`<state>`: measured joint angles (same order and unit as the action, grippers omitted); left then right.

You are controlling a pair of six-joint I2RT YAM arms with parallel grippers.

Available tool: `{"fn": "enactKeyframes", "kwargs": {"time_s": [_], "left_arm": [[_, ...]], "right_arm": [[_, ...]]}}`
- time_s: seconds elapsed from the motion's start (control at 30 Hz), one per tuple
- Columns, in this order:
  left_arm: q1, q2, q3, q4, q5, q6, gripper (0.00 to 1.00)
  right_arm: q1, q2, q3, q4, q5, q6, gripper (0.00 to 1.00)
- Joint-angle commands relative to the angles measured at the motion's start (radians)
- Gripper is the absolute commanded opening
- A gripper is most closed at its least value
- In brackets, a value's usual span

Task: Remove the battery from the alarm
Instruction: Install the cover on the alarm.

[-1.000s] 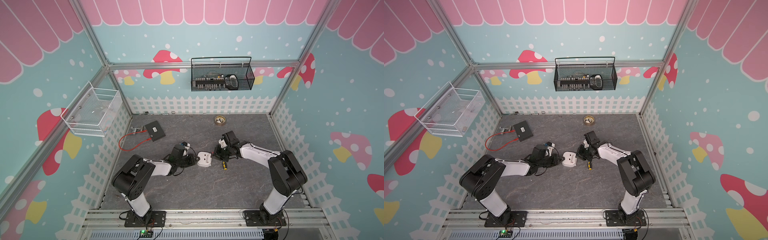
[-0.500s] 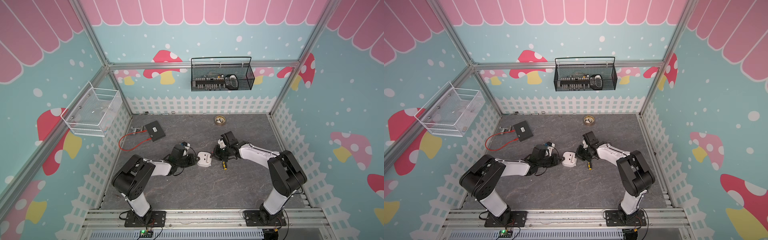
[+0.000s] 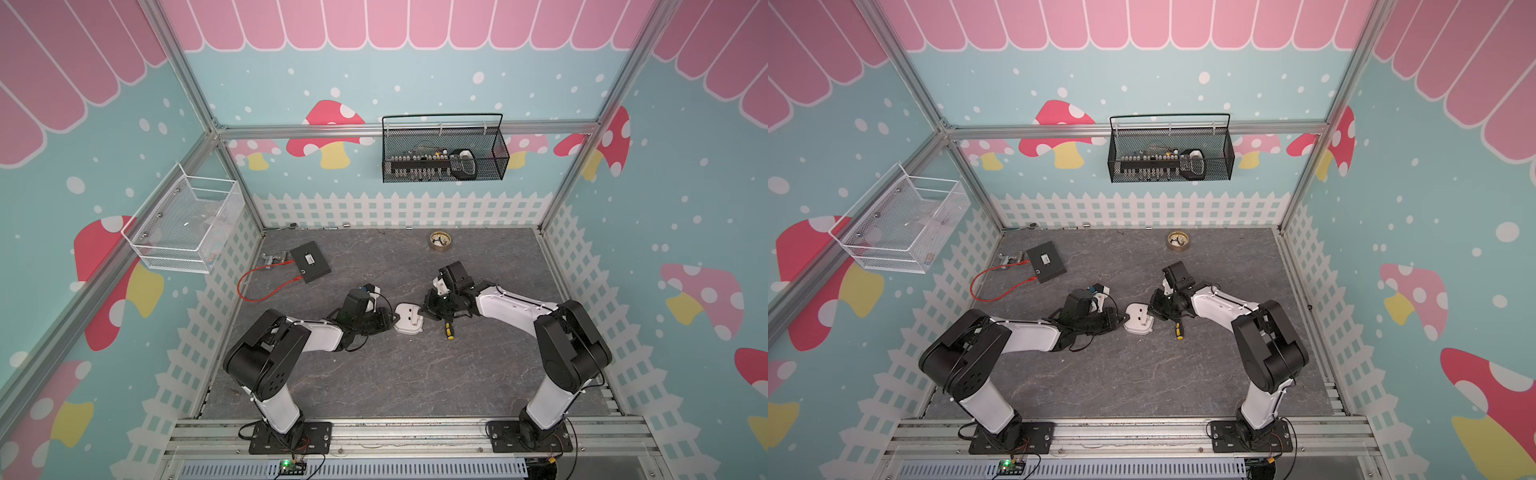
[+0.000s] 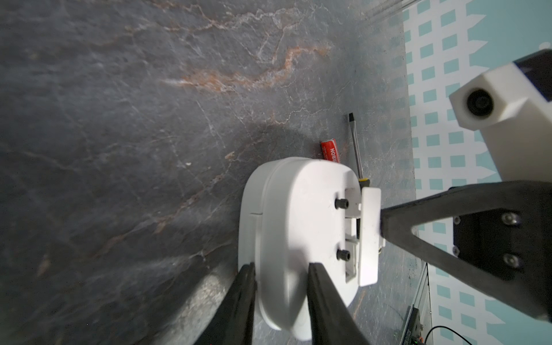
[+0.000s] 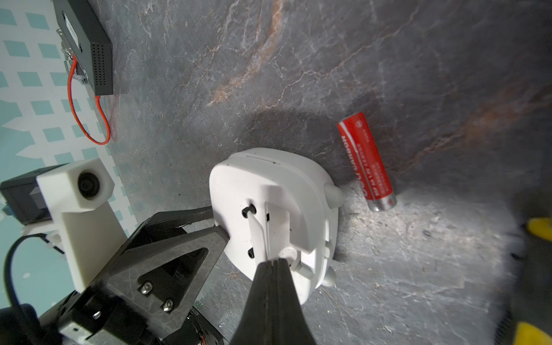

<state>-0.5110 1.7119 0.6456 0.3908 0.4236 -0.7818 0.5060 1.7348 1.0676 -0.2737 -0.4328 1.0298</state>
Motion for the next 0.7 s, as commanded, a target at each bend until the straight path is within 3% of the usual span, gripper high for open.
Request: {"fn": "enactKeyframes", "kwargs": {"time_s": [0.0, 0.67], "left_arm": [[0.004, 0.028, -0.027, -0.057, -0.008, 0.016, 0.32], [0.008, 0.028, -0.034, -0.053, -0.007, 0.016, 0.32]], "right_arm": [[0.005, 0.008, 0.011, -0.029, 0.022, 0.003, 0.00], [0.007, 0.026, 0.010, -0.030, 0.030, 0.015, 0.00]]}}
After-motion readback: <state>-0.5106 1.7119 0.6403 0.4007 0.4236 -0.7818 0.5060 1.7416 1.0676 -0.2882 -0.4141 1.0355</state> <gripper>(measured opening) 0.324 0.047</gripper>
